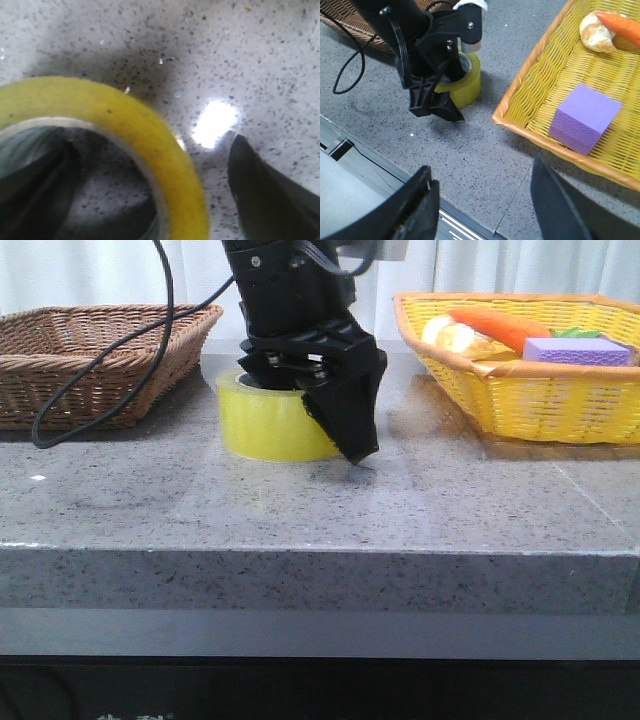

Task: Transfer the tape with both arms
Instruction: 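Lower the left gripper onto the tape roll and grasp its rim, then lift the tape roll with the left gripper and carry it over the brown basket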

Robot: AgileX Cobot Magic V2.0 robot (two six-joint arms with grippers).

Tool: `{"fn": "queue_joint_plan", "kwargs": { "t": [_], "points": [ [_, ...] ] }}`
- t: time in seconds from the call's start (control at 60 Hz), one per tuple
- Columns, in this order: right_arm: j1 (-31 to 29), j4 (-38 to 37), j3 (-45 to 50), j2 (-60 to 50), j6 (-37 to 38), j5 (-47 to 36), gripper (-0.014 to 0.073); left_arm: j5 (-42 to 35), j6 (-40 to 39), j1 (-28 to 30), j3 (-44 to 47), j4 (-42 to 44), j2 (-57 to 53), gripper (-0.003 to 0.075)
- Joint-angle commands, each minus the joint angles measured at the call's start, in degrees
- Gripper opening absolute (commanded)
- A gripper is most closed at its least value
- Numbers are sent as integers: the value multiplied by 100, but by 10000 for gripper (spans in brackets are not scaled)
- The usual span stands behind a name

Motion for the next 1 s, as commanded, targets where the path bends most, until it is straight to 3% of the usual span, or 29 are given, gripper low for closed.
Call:
{"fn": "queue_joint_plan", "kwargs": {
  "t": [0.0, 0.233, 0.383, 0.633, 0.983],
  "points": [
    [-33, 18, -159, -10, -58, -393, 436, -83, 4, -42, -182, -83, -281, 528],
    [-33, 18, -159, -10, -58, -393, 436, 49, -9, -42, -309, -97, -281, 269],
    [-33, 18, -159, -10, -58, -393, 436, 146, -48, -42, -455, -97, -293, 185],
    [-33, 18, -159, -10, -58, -393, 436, 389, -57, -42, -851, -97, -303, 183],
    [-33, 18, -159, -10, -58, -393, 436, 844, -122, 181, -2068, 134, -303, 174]
  ]
}}
